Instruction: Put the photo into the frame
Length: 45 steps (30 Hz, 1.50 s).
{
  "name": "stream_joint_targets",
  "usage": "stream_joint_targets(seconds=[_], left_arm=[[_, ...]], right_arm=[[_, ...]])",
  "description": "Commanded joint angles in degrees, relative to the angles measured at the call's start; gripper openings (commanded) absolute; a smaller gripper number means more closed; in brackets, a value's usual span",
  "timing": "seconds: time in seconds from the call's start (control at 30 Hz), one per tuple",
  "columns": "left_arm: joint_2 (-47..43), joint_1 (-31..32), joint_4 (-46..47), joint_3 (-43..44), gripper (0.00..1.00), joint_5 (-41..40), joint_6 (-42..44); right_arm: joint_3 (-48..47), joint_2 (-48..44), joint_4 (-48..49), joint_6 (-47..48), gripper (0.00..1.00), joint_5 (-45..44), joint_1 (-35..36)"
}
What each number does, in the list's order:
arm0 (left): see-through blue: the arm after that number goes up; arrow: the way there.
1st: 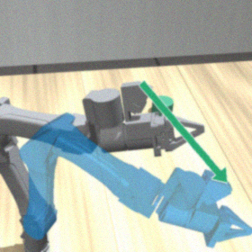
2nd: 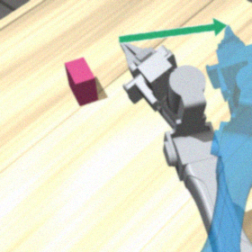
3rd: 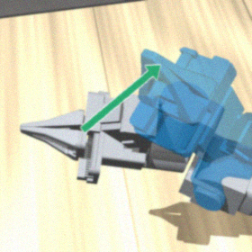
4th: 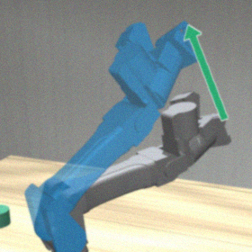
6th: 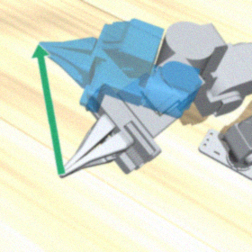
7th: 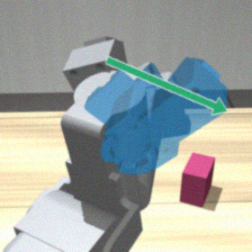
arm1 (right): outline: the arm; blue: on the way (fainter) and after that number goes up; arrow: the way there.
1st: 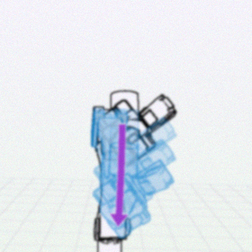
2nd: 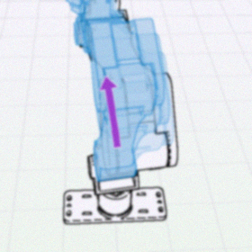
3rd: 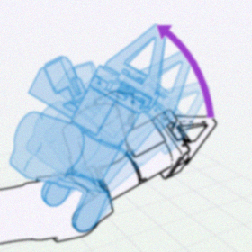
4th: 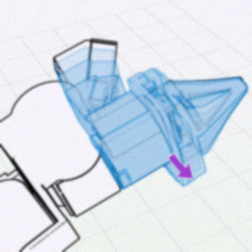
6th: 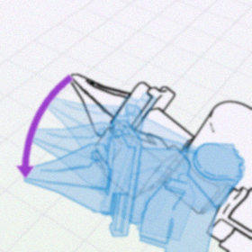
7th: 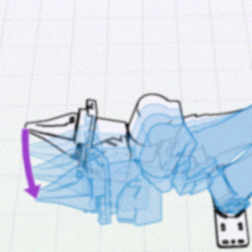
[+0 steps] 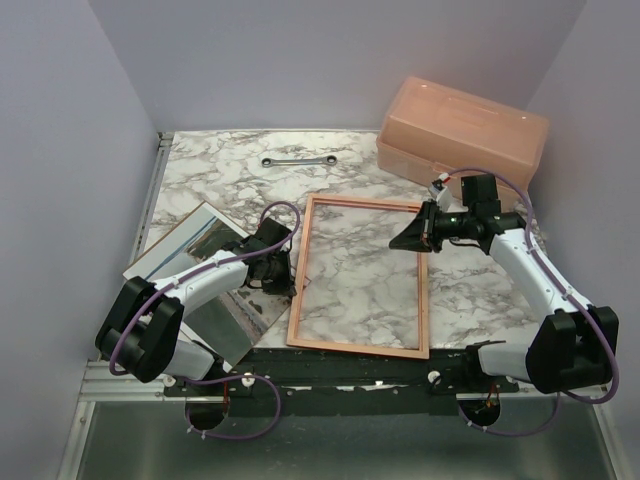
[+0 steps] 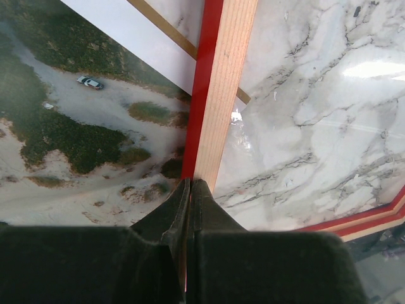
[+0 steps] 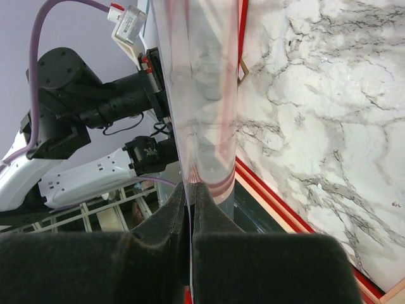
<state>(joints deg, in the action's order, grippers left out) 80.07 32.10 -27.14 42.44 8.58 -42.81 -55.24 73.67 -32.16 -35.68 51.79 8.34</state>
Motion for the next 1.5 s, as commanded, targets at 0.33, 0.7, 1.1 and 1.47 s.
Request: stream_joint_targets(seconds=[0.33, 0.7, 1.1, 1.47], left_arm=[[3.6, -0.1, -4.8, -1.9, 0.02, -8.1, 2.2], [3.7, -0.1, -5.1, -1.6, 0.02, -8.1, 2.4], [3.9, -0.1, -5.2, -1.6, 0.02, -8.1, 2.5], [3.9, 0.0, -5.1, -1.5, 0.02, -8.1, 2.5]], right_arm=[[-1.5, -2.2, -0.4, -5.1, 0.00, 2.3, 0.7], [2.4, -2.9, 11.0, -14.3, 0.00, 5.4, 0.7], [3.2, -1.7, 4.6, -8.0, 0.00, 1.4, 0.6], [-3.0, -0.7, -6.5, 0.8, 0.01, -7.1, 0.4]])
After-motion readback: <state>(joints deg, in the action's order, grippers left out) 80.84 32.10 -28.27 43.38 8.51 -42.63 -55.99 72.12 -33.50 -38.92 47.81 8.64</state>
